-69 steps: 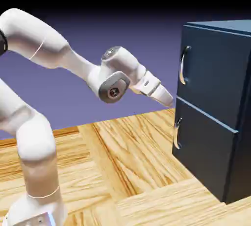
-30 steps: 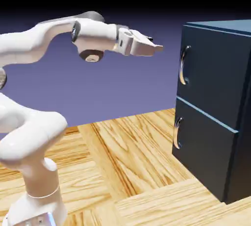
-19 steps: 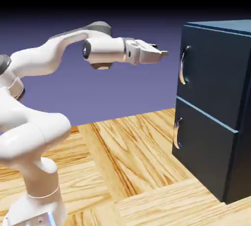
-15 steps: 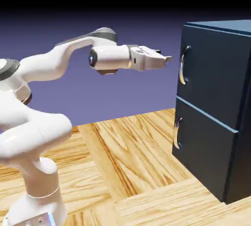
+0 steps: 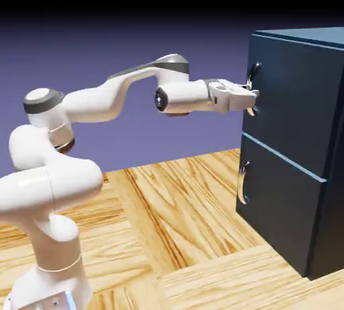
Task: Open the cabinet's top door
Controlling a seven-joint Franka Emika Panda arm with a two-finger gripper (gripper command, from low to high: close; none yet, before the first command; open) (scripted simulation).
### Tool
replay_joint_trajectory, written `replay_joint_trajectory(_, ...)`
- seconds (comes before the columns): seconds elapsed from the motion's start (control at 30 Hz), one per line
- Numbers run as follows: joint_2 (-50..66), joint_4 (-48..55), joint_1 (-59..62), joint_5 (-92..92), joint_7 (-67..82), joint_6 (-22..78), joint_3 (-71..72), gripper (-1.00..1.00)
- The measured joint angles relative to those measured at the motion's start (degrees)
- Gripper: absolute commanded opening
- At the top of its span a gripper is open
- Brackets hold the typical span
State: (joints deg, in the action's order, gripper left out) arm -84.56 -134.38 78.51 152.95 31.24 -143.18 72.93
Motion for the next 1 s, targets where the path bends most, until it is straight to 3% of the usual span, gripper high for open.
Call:
replay_joint_trajectory(0.5,3.2,-24.6,-8.8,-5.4,11.3,37.3,-13.7,-1.0)
replay_joint_trajectory(1.0,14.3,-30.5,4.1,-24.9,23.0,74.7,-28.9,-1.0)
